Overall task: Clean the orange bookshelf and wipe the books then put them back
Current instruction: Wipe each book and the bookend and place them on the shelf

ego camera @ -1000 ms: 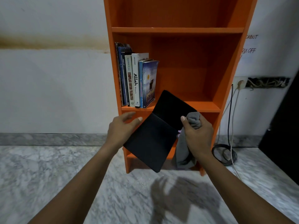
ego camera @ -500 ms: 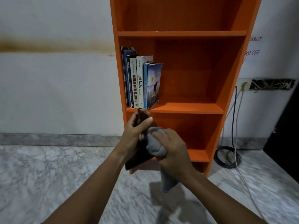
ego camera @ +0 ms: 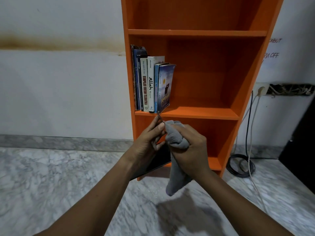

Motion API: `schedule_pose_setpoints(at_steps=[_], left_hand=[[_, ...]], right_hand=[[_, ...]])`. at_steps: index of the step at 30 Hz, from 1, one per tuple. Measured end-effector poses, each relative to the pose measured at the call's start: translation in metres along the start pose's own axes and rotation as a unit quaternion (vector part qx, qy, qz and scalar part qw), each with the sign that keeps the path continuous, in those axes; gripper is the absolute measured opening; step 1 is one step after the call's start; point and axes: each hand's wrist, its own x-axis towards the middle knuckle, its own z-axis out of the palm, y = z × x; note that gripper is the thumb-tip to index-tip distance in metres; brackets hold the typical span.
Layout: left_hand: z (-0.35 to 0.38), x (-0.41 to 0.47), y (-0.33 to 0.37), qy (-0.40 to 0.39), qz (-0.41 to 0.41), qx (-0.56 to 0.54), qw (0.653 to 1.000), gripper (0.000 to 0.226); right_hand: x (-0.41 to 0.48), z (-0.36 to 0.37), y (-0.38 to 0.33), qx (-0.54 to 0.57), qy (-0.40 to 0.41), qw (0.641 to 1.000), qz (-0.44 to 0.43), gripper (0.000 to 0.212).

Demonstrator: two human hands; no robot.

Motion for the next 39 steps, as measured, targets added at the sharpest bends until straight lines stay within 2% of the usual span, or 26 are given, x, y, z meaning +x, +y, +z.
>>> schedule_pose_setpoints(at_steps=[4,7,9,12,14,18,22,24,26,29,32,34,36,39], left_hand=[[0.005,-0.002,0.000,-0.001,-0.028,-0.014,0.999,0.089],[0.009,-0.001,0.001,-0.012,-0.031,-0.053,0.998,0.070],[0.014,-0.001,-0.002,-0.023,-0.044,-0.051,0.997,0.070],[0.024,-0.002,-0.005,-0.012,-0.049,-0.048,0.998,0.074],[0.027,-0.002,-0.008,-0.015,-0.043,-0.043,0.998,0.067],[0.026,-0.003,-0.015,-0.054,-0.057,-0.047,0.996,0.065],[0.029,-0.004,-0.018,-0.030,-0.036,-0.063,0.997,0.062],[0.027,-0.002,-0.014,-0.022,-0.020,-0.083,0.996,0.071],[0.021,0.003,-0.006,0.002,0.003,-0.137,0.991,0.087],[0.009,0.008,0.005,-0.008,0.050,-0.196,0.979,0.109],[0.003,0.010,0.010,-0.009,0.045,-0.160,0.986,0.101],[0.002,0.010,0.005,-0.002,0.023,-0.146,0.989,0.096],[0.005,0.010,-0.001,-0.009,0.006,-0.152,0.988,0.089],[0.010,0.007,-0.003,-0.039,-0.004,-0.126,0.991,0.053]], right_hand=[[-0.002,0.010,-0.004,0.002,-0.050,0.999,0.017,0.042],[0.002,0.006,-0.007,0.015,-0.077,0.995,0.064,0.043],[0.001,0.006,-0.010,0.026,-0.086,0.993,0.079,0.041],[-0.002,0.011,-0.008,0.049,-0.060,0.993,0.087,0.040],[-0.002,0.013,0.003,0.012,-0.033,0.994,0.104,0.037],[-0.008,0.004,0.032,-0.101,-0.005,0.981,0.163,0.056],[-0.022,0.007,0.046,-0.111,0.003,0.964,0.242,0.057],[-0.031,0.010,0.050,-0.077,0.003,0.958,0.275,0.048],[-0.039,0.010,0.056,-0.038,-0.018,0.951,0.306,0.030],[-0.039,0.005,0.059,-0.039,-0.017,0.941,0.334,0.029],[-0.022,0.002,0.044,-0.015,0.071,0.942,0.327,0.027],[-0.008,0.003,0.026,0.021,0.088,0.954,0.286,0.020],[0.002,0.010,0.006,0.045,0.033,0.977,0.207,0.017],[0.003,0.023,-0.008,-0.001,-0.083,0.987,0.138,0.040]])
